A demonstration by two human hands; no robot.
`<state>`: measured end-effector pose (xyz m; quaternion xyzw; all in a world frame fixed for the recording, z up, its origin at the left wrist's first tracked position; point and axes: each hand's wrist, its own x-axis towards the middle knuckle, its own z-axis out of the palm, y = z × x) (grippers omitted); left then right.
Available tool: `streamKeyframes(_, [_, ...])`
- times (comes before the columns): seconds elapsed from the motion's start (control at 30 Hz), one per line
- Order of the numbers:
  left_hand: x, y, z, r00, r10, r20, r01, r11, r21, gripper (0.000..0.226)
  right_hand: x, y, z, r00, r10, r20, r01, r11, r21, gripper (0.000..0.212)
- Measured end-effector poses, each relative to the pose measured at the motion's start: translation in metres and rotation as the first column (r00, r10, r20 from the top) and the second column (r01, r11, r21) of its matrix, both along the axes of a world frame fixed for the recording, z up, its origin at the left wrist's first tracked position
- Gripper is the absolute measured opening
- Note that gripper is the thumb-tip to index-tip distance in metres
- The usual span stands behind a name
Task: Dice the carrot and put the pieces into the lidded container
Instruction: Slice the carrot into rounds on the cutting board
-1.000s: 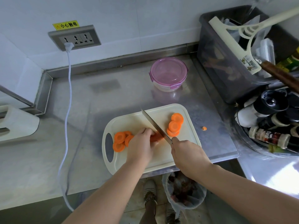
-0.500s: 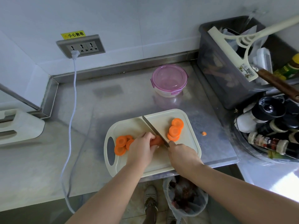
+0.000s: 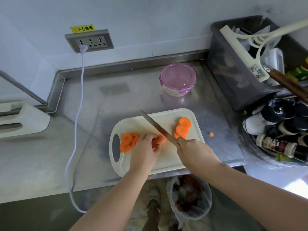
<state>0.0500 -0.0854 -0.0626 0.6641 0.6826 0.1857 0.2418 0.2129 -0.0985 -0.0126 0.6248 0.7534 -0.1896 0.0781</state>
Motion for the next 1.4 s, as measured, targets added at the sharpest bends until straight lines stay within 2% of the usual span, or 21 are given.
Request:
streamKeyframes(0.53, [0.001, -0.006, 0.001, 0.998, -0.029, -0.056, 0.031, 0.999, 0.034, 0.017, 0.000, -0.003, 0.007, 0.996, 0.067, 0.065, -0.063, 0.995, -0.074, 0.014])
streamKeyframes(1.0, [-0.002, -0.004, -0.001, 0.997, -0.065, -0.036, 0.066, 0.998, 0.016, 0.015, -0.006, 0.007, -0.005, 0.982, 0.161, 0.099, -0.144, 0.977, -0.159, 0.030])
streamKeyframes(1.2, [-0.005, -0.002, -0.006, 0.997, -0.075, -0.001, 0.075, 0.997, 0.008, 0.024, -0.013, 0.013, -0.027, 0.998, 0.036, 0.044, -0.027, 0.983, -0.182, 0.018])
streamKeyframes(1.27, [-0.005, -0.002, -0.005, 0.998, -0.070, -0.003, 0.070, 0.997, 0.007, 0.025, -0.012, 0.014, -0.027, 0.997, 0.049, 0.067, -0.037, 0.985, -0.168, 0.020])
streamKeyframes(1.4, [-0.006, -0.006, -0.004, 0.996, -0.083, -0.017, 0.084, 0.996, 0.014, 0.027, -0.011, 0.015, -0.019, 1.000, 0.024, 0.004, -0.023, 0.988, -0.151, 0.029])
